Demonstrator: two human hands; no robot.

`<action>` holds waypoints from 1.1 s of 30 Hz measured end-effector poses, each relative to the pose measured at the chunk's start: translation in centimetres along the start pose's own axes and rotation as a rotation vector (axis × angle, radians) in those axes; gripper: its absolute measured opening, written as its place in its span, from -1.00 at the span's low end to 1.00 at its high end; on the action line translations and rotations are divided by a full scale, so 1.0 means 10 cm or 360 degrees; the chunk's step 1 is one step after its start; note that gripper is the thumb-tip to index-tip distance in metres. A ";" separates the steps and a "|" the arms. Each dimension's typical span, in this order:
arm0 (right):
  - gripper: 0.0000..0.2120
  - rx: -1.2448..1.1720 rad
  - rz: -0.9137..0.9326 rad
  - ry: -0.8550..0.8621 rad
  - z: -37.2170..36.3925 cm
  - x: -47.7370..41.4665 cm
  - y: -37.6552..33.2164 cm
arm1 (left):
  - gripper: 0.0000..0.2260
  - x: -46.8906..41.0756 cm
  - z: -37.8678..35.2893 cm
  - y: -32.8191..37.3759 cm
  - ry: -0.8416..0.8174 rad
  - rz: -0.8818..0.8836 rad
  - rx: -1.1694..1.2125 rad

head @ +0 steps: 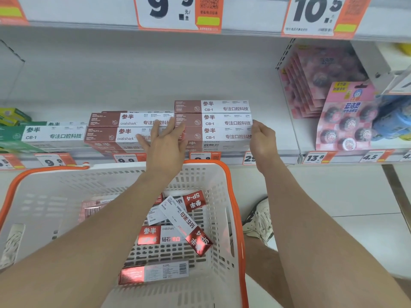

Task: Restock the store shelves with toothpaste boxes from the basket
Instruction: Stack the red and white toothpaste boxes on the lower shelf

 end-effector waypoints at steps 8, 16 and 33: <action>-0.74 0.0278 0.0166 0.0072 0.02 -0.08 0.05 | -0.55 0.00 -0.01 0.00 -0.0012 -0.0001 0.0039; -0.67 0.0492 0.0945 0.0213 -0.36 0.76 -0.63 | -0.70 0.38 0.27 -0.15 0.0299 -0.0210 0.0369; -0.13 0.1737 -0.0223 -0.0864 -1.06 2.39 1.41 | -0.57 2.25 -0.54 -2.30 -0.0556 0.1083 0.0070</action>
Point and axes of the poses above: each hand's wrist, its own x-axis away from the middle knuckle, its own z-axis out of the back of the hand, y = z × x, the point moved 7 cm from there along -x, towards the middle knuckle, and after that the axes turned 13 degrees about -x, right-handed, at the moved point
